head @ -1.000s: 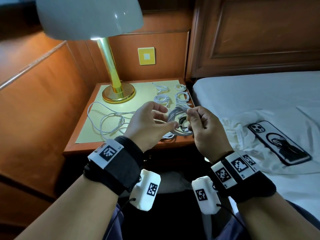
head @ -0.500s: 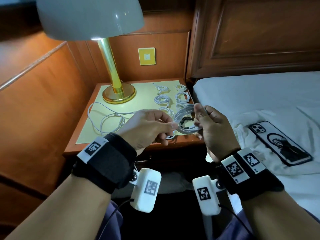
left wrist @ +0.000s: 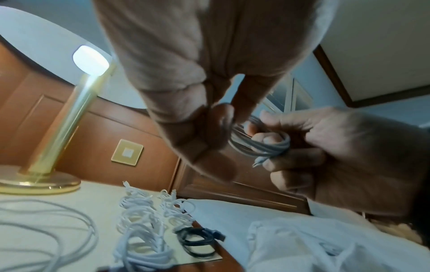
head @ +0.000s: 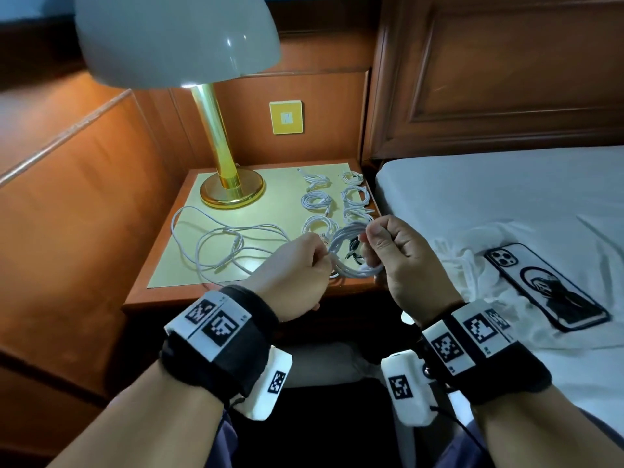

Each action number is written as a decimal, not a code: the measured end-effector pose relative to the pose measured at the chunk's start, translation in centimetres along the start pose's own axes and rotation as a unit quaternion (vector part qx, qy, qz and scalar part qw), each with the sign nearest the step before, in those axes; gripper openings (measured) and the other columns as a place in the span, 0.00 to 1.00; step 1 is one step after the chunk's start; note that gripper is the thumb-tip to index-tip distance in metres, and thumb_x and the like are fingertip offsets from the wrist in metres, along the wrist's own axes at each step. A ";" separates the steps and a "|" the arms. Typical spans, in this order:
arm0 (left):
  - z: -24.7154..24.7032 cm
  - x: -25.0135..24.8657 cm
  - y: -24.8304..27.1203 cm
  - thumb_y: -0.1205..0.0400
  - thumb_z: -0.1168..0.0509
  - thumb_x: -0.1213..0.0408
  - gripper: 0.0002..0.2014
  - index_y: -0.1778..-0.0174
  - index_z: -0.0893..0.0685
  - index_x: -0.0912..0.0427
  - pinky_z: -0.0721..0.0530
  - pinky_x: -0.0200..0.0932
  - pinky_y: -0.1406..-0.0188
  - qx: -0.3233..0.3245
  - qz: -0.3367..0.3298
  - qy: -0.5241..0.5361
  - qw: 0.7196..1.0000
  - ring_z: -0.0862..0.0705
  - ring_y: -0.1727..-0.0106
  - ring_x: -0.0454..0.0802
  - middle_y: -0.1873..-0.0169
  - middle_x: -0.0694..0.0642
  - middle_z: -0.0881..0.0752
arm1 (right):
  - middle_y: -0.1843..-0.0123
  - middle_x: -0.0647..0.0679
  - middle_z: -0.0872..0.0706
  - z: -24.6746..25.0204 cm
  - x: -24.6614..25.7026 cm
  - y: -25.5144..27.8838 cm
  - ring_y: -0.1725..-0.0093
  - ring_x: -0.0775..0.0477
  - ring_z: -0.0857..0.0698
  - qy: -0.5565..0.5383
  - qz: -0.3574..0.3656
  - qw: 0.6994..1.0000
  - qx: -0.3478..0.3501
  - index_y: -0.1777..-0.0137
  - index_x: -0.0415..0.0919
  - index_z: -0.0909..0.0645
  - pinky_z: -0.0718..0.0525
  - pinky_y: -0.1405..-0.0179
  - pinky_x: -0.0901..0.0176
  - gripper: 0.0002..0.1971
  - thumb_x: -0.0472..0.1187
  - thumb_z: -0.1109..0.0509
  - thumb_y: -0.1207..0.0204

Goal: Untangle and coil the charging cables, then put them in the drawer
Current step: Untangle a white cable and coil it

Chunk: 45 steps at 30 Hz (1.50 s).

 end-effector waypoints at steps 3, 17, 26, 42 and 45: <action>0.1 -0.6 0.1 0.13 0.46 0.62 0.10 0.55 0.26 0.64 0.20 0.49 0.70 -0.071 -0.082 0.036 0.993 0.14 0.63 0.68 0.69 0.55 0.23 | 0.66 0.49 0.19 0.2 -0.1 0.1 0.71 0.52 0.25 0.020 -0.006 1.000 0.021 0.47 0.43 0.20 0.26 0.70 0.68 0.11 0.43 0.44 0.09; 0.2 -1.7 0.2 0.11 0.50 0.68 0.14 0.64 0.30 0.59 0.20 0.42 0.74 -0.010 -0.020 0.572 0.820 0.23 0.73 0.50 0.73 0.56 0.28 | 0.67 0.53 0.20 -0.4 1.4 0.3 0.73 0.54 0.32 -0.206 -0.032 0.978 0.010 0.51 0.40 0.18 0.36 0.76 0.62 0.14 0.39 0.44 0.10; 0.0 0.3 -0.8 0.14 0.35 0.66 0.03 0.53 0.20 0.58 0.13 0.53 0.66 -0.161 -0.055 0.203 0.964 0.14 0.67 0.49 0.64 0.53 0.15 | 0.65 0.50 0.13 0.5 0.2 0.4 0.68 0.46 0.19 -0.018 0.018 0.999 -0.038 0.49 0.53 0.13 0.21 0.63 0.50 0.11 0.53 0.37 0.16; 0.0 -0.4 -1.1 0.22 0.32 0.72 0.11 0.45 0.13 0.70 0.12 0.39 0.62 0.004 -0.031 0.530 0.848 0.23 0.69 0.44 0.65 0.57 0.15 | 0.65 0.42 0.31 0.2 0.5 0.0 0.74 0.47 0.31 -0.246 -0.137 0.959 0.009 0.54 0.40 0.16 0.28 0.79 0.61 0.14 0.40 0.41 0.10; 0.2 -0.2 -1.2 0.16 0.35 0.75 0.07 0.45 0.14 0.70 0.11 0.42 0.62 0.011 -0.013 0.502 0.864 0.20 0.69 0.46 0.66 0.59 0.16 | 0.71 0.48 0.27 0.8 0.1 -0.2 0.76 0.48 0.27 -0.150 -0.084 0.985 -0.026 0.55 0.42 0.14 0.25 0.75 0.59 0.15 0.42 0.39 0.11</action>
Point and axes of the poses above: each hand's wrist, its own y-axis away from the middle knuckle, its own z-axis out of the back of the hand, x = y × z, the point moved 1 cm from there along -y, towards the middle knuckle
